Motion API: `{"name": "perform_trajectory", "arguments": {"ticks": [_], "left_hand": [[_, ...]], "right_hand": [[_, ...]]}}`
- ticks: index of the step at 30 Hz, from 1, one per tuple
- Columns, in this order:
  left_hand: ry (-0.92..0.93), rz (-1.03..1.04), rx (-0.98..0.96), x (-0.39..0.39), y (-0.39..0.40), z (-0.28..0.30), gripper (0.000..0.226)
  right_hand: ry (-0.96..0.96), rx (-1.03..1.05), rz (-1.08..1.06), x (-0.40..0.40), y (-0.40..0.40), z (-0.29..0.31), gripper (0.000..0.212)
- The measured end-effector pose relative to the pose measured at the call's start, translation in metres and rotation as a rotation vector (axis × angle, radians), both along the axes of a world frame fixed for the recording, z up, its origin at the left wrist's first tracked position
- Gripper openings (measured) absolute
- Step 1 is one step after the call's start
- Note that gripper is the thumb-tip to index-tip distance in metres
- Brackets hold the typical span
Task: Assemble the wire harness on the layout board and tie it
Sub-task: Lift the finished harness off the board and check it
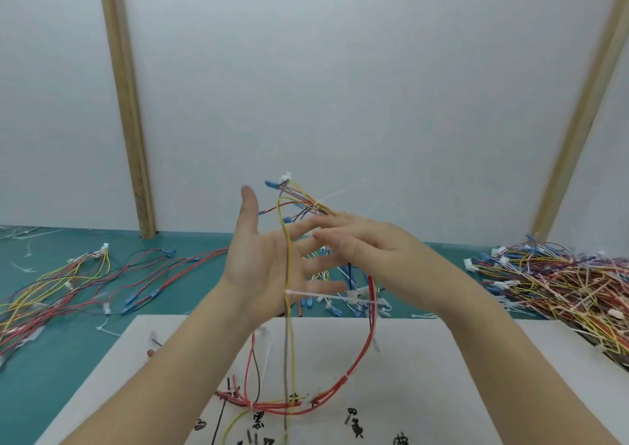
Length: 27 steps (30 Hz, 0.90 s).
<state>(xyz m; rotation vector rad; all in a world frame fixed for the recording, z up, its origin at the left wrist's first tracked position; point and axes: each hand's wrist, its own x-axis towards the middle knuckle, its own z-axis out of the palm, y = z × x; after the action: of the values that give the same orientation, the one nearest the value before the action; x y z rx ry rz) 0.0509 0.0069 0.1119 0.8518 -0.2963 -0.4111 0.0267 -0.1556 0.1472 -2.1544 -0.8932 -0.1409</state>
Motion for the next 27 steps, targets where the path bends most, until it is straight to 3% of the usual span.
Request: {"name": "perform_trajectory", "arguments": {"ticks": [3,5,8,11,13,17,22,25,27], "left_hand": [[0.010,0.066,0.158,-0.001,0.006,0.005,0.043],[-0.020,0.130,0.227,-0.001,0.005,0.004,0.016],[-0.075,0.146,0.227,-0.004,0.002,0.002,0.040],[-0.178,0.047,0.291,-0.010,0.002,0.003,0.052],[-0.241,-0.081,0.346,-0.013,0.002,0.003,0.058],[-0.268,-0.230,0.404,-0.015,0.002,0.003,0.055],[-0.336,-0.105,0.626,-0.021,-0.006,0.006,0.019],[-0.412,-0.052,0.768,-0.025,-0.010,0.008,0.020],[-0.409,-0.041,0.809,-0.027,-0.009,0.011,0.018]], "right_hand": [[-0.111,-0.170,0.043,0.002,-0.005,-0.001,0.029],[-0.058,-0.074,0.064,0.003,-0.005,0.000,0.026],[0.019,0.298,-0.100,0.011,-0.007,-0.001,0.026],[0.270,0.545,-0.281,0.019,-0.012,-0.003,0.020],[0.420,0.474,-0.248,0.020,-0.020,-0.005,0.014],[0.491,0.167,-0.199,0.022,-0.032,-0.007,0.033],[0.637,0.246,0.043,0.028,-0.033,-0.014,0.025],[0.656,0.338,0.106,0.030,-0.035,-0.014,0.012],[0.580,0.344,0.041,0.030,-0.036,-0.012,0.003]]}}
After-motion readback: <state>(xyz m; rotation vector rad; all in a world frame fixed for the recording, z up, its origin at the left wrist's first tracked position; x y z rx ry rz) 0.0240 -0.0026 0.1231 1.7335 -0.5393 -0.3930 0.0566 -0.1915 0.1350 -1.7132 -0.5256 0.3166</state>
